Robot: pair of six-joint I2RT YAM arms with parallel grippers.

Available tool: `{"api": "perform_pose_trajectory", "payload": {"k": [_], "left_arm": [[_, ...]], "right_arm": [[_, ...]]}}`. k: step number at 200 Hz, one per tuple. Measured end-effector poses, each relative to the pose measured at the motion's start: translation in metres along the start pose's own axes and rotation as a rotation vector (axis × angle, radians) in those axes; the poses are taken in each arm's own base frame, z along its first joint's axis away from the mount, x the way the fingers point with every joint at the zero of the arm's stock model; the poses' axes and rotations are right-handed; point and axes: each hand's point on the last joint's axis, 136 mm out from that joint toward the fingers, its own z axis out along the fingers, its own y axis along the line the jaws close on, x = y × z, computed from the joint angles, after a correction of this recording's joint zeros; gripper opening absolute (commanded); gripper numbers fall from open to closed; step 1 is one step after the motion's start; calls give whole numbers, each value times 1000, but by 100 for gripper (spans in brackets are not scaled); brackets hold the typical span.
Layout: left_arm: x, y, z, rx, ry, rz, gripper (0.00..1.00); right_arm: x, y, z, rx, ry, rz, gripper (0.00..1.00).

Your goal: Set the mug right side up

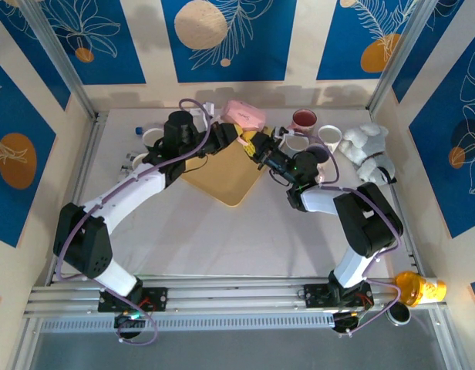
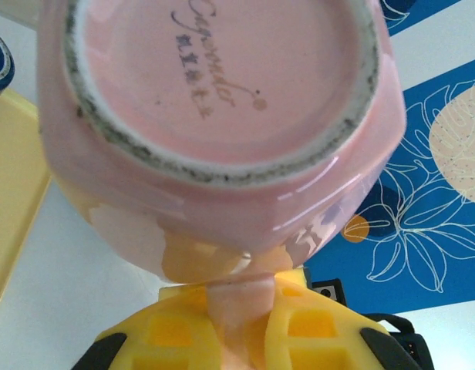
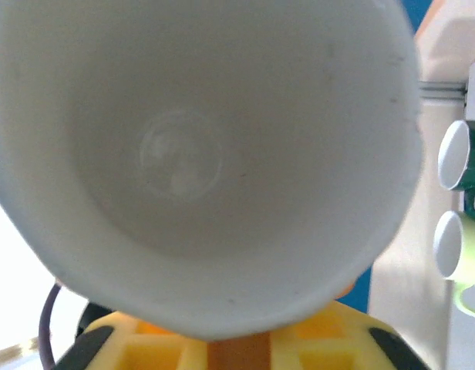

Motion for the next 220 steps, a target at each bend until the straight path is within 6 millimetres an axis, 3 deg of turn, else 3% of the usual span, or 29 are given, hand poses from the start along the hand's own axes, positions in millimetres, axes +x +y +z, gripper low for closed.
{"api": "perform_pose_trajectory", "payload": {"k": [10,27,54,86,104,137,182,220], "left_arm": [[-1,0,-1,3,-7,3,0],[0,0,-4,3,-14,10,43],[-1,-9,-18,2,-35,79,70],[-2,-28,-47,5,-68,186,80],[2,-30,-65,-8,-79,234,80],[16,-7,-85,-90,-43,306,79],[39,21,-102,-186,22,459,77],[45,27,-111,-219,43,578,78]], "right_arm": [[1,0,0,-3,1,-5,0],[3,1,0,-2,6,-14,0],[2,-7,-2,42,-1,-35,0],[-9,-10,-16,131,-11,-96,0],[-16,-6,-31,186,-22,-146,0],[-20,12,-65,301,-39,-290,0],[-5,40,-109,461,-8,-600,0],[7,40,-144,609,51,-872,0]]}}
